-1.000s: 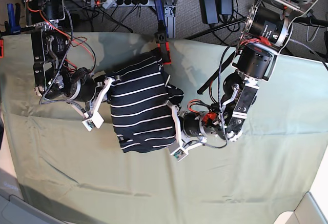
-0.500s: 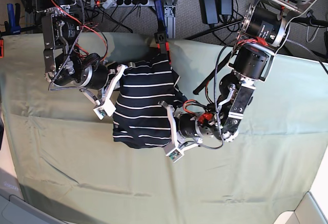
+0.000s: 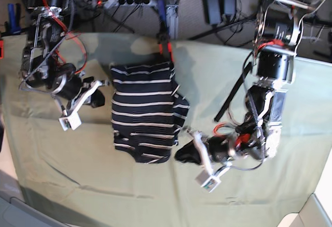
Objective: Fold the T-shirt properly
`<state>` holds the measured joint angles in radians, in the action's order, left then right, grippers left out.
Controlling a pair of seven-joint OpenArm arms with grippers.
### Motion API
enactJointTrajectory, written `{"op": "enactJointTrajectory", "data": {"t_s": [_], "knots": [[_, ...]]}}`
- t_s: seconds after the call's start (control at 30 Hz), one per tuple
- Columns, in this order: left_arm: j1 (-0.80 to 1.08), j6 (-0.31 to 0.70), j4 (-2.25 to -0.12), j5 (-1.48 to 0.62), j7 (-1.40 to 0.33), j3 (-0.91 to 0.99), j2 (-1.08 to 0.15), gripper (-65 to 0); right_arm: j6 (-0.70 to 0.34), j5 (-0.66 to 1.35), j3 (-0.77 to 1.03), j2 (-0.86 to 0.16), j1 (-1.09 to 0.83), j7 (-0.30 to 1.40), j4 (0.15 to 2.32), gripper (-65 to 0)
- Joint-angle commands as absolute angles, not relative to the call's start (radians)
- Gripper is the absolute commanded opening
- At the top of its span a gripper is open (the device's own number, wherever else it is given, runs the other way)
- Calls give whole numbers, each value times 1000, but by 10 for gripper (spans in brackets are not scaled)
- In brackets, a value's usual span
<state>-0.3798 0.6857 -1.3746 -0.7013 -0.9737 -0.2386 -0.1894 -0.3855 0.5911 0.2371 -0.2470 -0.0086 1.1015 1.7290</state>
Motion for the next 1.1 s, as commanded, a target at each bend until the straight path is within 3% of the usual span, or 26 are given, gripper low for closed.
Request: {"op": "enactJointTrajectory", "data": {"t_s": [0.0, 0.17, 0.37, 0.77, 1.07], "knots": [[-373, 698, -1427, -724, -963, -235, -218, -650, -452, 625, 263, -273, -2, 1093, 1749, -650], [-246, 698, -1648, -725, -971, -215, -343, -650, -453, 698, 366, -353, -48, 1101, 1769, -650], [-41, 684, -1829, -749, -1026, -115, -456, -650, -453, 726, 480, -378, -179, 1134, 1847, -650], [345, 684, -1981, -835, -1179, 132, -596, -650, -453, 749, 589, -382, -507, 1165, 1928, -650], [640, 684, -2036, -856, -1213, 279, -601, -650, -452, 748, 590, -381, -733, 1179, 1939, -650]]}}
